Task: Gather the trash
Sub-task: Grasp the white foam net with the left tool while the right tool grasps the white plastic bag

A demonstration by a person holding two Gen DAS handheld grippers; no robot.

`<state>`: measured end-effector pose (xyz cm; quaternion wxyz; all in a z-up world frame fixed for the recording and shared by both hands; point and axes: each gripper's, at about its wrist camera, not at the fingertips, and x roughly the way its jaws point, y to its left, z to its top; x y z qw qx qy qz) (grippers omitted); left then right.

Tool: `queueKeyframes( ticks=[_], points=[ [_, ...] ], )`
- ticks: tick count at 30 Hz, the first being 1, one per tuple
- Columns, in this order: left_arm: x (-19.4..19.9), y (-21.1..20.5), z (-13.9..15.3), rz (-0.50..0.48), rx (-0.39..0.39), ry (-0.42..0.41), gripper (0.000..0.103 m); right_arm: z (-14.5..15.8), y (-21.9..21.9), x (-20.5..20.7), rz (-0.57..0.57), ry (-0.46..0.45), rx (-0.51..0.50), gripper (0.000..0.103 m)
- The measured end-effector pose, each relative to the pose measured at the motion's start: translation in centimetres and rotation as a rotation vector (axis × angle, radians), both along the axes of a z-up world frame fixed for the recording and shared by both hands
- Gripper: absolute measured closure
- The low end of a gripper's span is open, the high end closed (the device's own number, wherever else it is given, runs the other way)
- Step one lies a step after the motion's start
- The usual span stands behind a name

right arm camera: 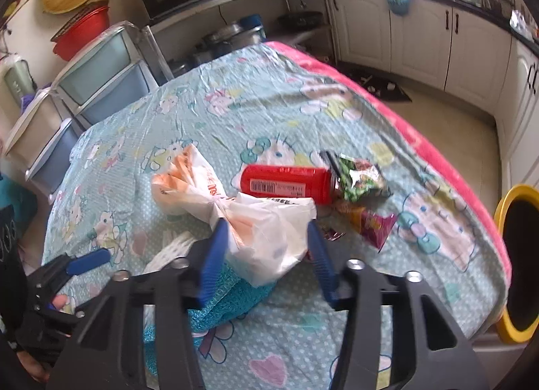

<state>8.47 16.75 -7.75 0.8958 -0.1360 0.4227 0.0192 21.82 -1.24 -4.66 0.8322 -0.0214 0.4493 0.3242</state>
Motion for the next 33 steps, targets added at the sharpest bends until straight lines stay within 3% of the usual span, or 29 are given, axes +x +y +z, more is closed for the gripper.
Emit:
queueKeyframes(
  ticks=[4, 8, 10, 12, 19, 33],
  points=[
    [0.3, -0.7, -0.9, -0.031, -0.009, 0.023, 0.042, -0.4, -0.1, -0.2, 0.012, 0.007, 0.004, 0.089],
    [0.6, -1.1, -1.7, -0.048, -0.004, 0.058, 0.056, 0.1, -0.3, -0.7, 0.025, -0.024, 0.013, 0.092],
    [0.7, -1.3, -2.2, -0.052, -0.003, 0.075, 0.075, 0.5, -0.4, -0.8, 0.026, -0.039, 0.024, 0.093],
    [0.8, -1.4, -2.6, -0.060, -0.001, 0.086, 0.086, 0.9, -0.6, -0.9, 0.030, -0.058, 0.039, 0.094],
    [0.5, -1.1, -2.2, -0.052, -0.002, 0.073, 0.089, 2.3, -0.9, -1.7, 0.045, -0.134, 0.051, 0.095],
    [-2.0, 0.7, 4.1, 0.051, 0.040, -0.078, 0.090, 7.1, -0.6, -4.1, 0.091, -0.243, 0.119, 0.096]
  ],
)
